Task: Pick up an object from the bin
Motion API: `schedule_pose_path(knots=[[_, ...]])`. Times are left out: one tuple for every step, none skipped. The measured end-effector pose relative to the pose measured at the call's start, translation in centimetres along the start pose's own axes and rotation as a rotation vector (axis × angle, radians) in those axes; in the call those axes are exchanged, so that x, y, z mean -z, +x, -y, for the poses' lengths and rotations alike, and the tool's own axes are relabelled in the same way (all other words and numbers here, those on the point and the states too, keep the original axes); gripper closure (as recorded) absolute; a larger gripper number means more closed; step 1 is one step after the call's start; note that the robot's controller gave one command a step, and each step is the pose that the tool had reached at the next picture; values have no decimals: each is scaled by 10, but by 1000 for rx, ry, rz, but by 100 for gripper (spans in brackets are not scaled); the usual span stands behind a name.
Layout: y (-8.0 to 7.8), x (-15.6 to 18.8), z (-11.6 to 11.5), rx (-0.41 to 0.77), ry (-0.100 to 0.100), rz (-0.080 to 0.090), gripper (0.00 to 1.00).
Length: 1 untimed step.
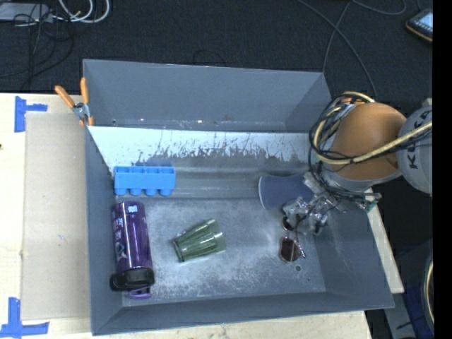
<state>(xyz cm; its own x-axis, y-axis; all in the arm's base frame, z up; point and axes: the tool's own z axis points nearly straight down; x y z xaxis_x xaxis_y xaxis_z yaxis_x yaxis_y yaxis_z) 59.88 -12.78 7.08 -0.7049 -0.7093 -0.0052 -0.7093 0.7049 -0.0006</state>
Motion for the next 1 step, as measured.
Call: schedule_pose_path(knots=[[0,16,-2,-1,-4,-3,100]])
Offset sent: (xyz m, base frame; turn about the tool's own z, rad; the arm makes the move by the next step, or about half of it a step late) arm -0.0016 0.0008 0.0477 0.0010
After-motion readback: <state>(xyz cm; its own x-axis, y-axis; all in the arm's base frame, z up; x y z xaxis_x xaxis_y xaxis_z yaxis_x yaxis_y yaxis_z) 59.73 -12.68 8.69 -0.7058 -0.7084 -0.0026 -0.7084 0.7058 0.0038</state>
